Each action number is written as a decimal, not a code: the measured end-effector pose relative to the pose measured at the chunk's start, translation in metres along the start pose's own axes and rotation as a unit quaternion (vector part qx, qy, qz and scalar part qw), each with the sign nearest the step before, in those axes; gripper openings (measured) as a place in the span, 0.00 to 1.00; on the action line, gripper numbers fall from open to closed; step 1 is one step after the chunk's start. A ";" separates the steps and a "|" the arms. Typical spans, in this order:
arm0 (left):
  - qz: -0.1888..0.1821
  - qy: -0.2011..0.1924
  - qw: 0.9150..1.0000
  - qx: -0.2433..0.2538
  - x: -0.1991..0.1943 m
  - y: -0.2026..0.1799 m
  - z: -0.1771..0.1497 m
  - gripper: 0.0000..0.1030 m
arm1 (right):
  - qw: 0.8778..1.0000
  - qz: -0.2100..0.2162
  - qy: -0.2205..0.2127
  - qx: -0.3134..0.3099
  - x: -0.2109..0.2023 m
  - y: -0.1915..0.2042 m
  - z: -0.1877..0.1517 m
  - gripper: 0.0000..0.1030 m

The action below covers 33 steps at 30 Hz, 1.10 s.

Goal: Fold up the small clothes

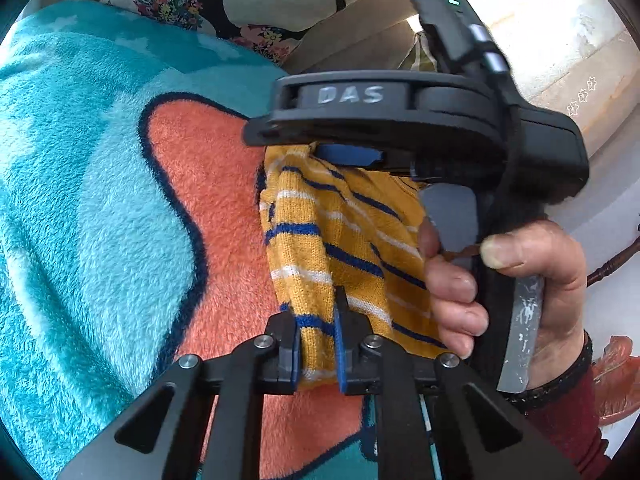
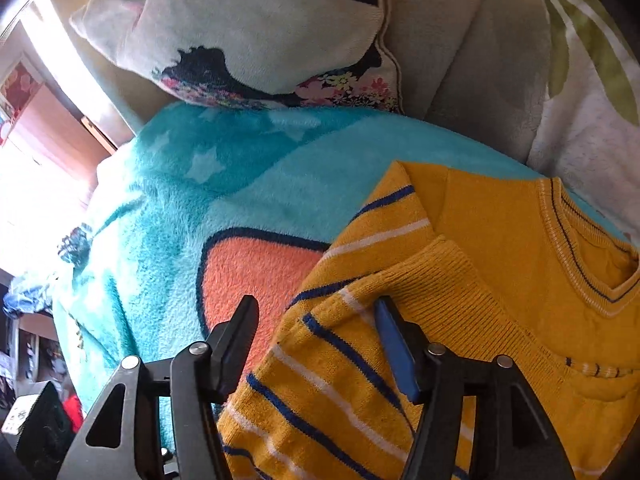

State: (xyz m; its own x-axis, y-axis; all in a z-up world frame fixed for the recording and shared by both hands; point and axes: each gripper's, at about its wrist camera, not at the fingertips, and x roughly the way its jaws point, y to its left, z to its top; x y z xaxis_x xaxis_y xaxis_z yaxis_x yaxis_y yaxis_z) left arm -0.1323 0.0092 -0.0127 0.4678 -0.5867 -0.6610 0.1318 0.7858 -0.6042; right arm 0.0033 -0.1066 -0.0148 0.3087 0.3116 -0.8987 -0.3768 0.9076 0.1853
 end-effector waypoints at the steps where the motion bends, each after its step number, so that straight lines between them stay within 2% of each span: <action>1: 0.001 -0.001 1.000 0.001 -0.001 -0.002 0.000 0.12 | 1.000 -0.014 0.016 -0.018 0.007 0.007 0.002 0.75; 4: 0.004 -0.002 1.000 0.000 -0.003 -0.007 -0.002 0.12 | 0.994 -0.081 0.033 -0.071 0.019 0.027 0.001 0.73; 5: 0.003 -0.003 1.000 0.000 -0.004 -0.007 -0.002 0.11 | 0.991 -0.104 0.030 -0.083 0.020 0.031 0.000 0.60; 6: 0.003 -0.004 1.000 0.001 -0.007 -0.008 -0.004 0.11 | 0.987 -0.129 0.023 -0.090 0.018 0.034 -0.003 0.43; 7: 0.003 -0.005 1.000 0.002 -0.010 -0.009 -0.006 0.11 | 0.986 -0.136 0.017 -0.092 0.015 0.034 -0.005 0.38; 9: 0.001 -0.007 1.000 0.007 -0.018 -0.016 -0.012 0.11 | 0.988 -0.127 0.001 -0.093 0.005 0.030 -0.011 0.19; 11: -0.005 -0.007 1.000 0.011 -0.018 -0.024 -0.009 0.11 | 0.990 -0.113 -0.016 -0.083 -0.009 0.025 -0.015 0.14; 15: -0.016 -0.012 0.999 0.048 -0.026 -0.064 -0.013 0.09 | 0.993 -0.077 -0.060 -0.060 -0.048 0.010 -0.025 0.12; 19: -0.058 0.001 0.993 0.101 -0.026 -0.121 -0.025 0.08 | 0.993 -0.026 -0.113 -0.019 -0.099 -0.027 -0.041 0.12; 21: -0.086 0.008 0.987 0.134 -0.029 -0.151 -0.035 0.08 | 0.990 -0.015 -0.140 0.012 -0.125 -0.054 -0.058 0.12; 23: -0.120 0.006 0.980 0.160 -0.037 -0.174 -0.044 0.09 | 0.985 -0.004 -0.163 0.052 -0.149 -0.094 -0.077 0.11; 24: -0.125 0.003 0.977 0.172 -0.040 -0.183 -0.046 0.11 | 0.982 0.003 -0.173 0.074 -0.160 -0.118 -0.091 0.11; 26: -0.128 0.006 0.974 0.186 -0.038 -0.195 -0.051 0.15 | 0.976 -0.006 -0.185 0.114 -0.175 -0.160 -0.119 0.11; 29: -0.102 0.020 0.977 0.186 -0.015 -0.198 -0.047 0.20 | 0.963 -0.011 -0.193 0.188 -0.187 -0.223 -0.164 0.11; 33: -0.090 0.073 0.980 0.162 0.036 -0.198 -0.040 0.20 | 0.946 0.001 -0.187 0.263 -0.181 -0.282 -0.214 0.11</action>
State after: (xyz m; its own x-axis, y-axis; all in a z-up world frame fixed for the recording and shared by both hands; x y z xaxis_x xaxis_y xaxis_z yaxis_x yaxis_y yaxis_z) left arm -0.1767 -0.1753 0.0658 0.2842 -0.7245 -0.6279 0.4823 0.6741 -0.5595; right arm -0.1331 -0.4787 0.0105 0.6339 0.3014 -0.7123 0.0789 0.8909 0.4472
